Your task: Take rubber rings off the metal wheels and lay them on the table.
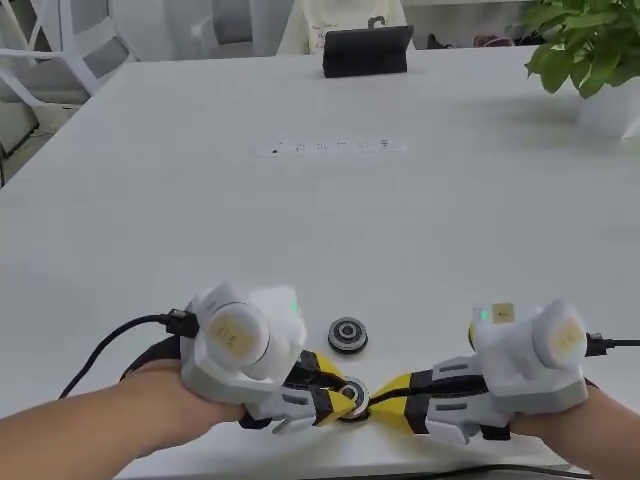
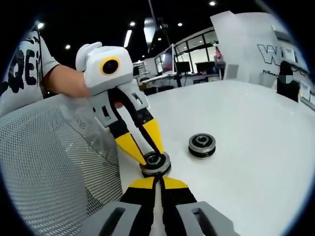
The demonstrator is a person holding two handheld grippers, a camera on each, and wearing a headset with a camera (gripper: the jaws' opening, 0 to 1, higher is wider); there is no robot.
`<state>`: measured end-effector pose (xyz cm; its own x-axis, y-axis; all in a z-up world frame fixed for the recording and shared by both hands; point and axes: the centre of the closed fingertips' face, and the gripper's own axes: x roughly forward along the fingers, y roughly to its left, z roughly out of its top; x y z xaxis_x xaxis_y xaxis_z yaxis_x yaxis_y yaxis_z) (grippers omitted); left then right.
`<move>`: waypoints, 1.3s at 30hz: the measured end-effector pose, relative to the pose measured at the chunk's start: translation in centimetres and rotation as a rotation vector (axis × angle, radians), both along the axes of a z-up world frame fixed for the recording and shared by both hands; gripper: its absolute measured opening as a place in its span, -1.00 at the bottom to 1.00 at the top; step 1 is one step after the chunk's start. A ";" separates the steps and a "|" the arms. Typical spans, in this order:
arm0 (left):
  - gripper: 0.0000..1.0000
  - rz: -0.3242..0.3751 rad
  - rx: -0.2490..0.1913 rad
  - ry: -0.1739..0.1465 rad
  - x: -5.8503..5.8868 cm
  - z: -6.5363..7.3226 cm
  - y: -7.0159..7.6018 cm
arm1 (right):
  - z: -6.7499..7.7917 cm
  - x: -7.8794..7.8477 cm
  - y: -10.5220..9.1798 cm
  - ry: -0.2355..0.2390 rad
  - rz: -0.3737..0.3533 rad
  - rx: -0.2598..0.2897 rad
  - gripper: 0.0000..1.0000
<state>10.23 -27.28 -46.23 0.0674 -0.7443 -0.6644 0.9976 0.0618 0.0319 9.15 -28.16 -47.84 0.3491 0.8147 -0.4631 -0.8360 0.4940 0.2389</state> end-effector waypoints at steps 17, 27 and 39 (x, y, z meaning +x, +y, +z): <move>-0.86 0.020 0.007 -0.012 0.0 0.0 -0.4 | 0.3 0.3 -0.9 0.139 -0.184 0.109 -1.00; -0.86 0.025 0.007 -0.012 0.0 -0.1 -0.5 | 0.4 0.2 -0.9 0.098 -0.196 0.024 -1.00; -0.87 0.029 0.011 -0.011 0.0 0.0 -0.6 | 0.7 0.1 -0.8 0.007 -0.145 -0.103 -1.00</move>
<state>10.22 -27.88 -46.27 0.0960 -0.7349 -0.6714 0.9950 0.0904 0.0433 9.26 -28.98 -47.15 0.4559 0.7042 -0.5443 -0.7529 0.6312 0.1860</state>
